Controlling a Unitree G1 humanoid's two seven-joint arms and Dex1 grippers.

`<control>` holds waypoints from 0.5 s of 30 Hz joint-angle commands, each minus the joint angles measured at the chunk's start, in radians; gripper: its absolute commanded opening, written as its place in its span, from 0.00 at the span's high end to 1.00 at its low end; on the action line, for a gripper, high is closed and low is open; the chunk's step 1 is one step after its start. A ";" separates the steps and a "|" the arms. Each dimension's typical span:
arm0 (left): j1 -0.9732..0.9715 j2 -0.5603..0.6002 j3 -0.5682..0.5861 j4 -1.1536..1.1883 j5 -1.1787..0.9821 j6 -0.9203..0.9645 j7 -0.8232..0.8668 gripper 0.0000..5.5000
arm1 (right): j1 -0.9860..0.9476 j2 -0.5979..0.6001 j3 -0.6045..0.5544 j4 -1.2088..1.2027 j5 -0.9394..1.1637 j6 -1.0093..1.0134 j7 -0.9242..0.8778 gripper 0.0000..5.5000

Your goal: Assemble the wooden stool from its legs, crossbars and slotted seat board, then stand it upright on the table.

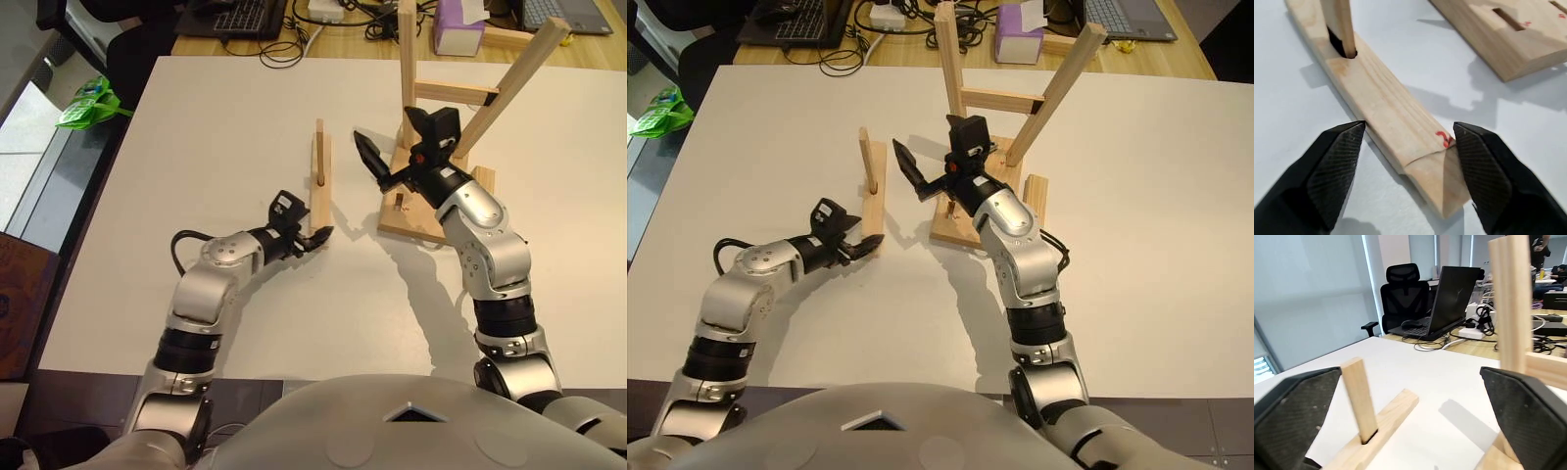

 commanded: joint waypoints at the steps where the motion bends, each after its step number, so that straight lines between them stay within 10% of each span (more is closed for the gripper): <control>1: -0.008 -0.033 -0.018 -0.056 -0.012 0.049 0.027 0.39 | -0.018 -0.036 0.033 0.008 -0.028 0.041 0.024 0.02; 15: -0.054 -0.099 0.000 -0.143 -0.110 0.120 0.039 0.39 | -0.092 -0.033 0.083 0.194 -0.069 0.025 0.080 0.02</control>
